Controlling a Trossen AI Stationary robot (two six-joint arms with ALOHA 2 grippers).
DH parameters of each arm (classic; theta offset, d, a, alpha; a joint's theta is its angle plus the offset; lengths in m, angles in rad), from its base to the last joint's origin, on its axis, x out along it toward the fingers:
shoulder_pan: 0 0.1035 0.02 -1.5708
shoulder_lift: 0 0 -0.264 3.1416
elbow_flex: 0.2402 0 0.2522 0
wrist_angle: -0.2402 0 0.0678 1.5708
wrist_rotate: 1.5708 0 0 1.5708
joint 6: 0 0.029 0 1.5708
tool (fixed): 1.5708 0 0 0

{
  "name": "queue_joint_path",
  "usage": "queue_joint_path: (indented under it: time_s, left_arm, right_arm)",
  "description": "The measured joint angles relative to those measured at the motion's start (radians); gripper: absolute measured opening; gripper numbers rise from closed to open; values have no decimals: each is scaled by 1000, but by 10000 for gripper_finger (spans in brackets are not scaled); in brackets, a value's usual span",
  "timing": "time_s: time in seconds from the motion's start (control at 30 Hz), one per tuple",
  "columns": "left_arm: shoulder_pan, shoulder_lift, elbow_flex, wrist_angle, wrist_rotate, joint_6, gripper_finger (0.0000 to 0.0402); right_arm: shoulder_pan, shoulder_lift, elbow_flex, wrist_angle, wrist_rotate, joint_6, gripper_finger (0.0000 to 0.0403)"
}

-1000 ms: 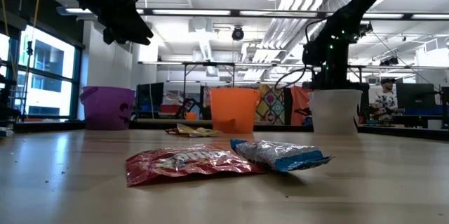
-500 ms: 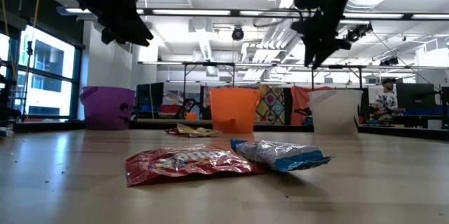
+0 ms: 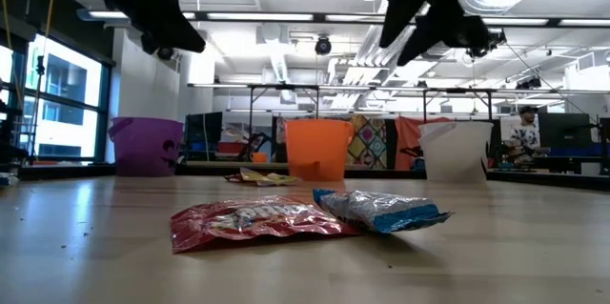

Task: Organize candy in baskets
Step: Put the white chocolate into the orange bucket

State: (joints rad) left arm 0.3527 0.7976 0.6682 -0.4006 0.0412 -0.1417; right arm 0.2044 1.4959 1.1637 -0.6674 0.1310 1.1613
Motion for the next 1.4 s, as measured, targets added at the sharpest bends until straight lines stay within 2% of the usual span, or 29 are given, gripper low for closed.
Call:
queue_joint_path:
  time_s: [0.17,0.3,0.5,0.7,0.8,0.97,1.07,1.17,1.4]
  left_arm:
    - [-1,0,-4,-28,56,31,29]
    - [-18,-42,-75,-2,73,8,5]
    - [-97,-138,-189,84,44,-102,1]
    - [-186,-228,-230,86,-34,-145,0]
    - [-221,-255,-244,78,-75,-181,0]
    - [-254,-271,-249,80,-89,-214,0]
    - [-264,-271,-249,78,-109,-224,0]
    - [-270,-271,-249,78,-134,-241,0]
    - [-269,-271,-249,88,-237,-232,0]
  right_arm:
    - [113,129,53,29,0,152,148]
    - [159,237,133,35,-23,195,186]
    - [179,386,224,38,-49,254,242]
    - [179,541,339,19,-117,263,248]
    - [178,608,392,-43,-151,307,248]
    - [178,682,454,-86,-222,322,246]
    - [178,703,478,-94,-228,318,232]
    - [175,707,485,-91,-232,301,197]
    - [112,677,485,-101,-271,182,58]
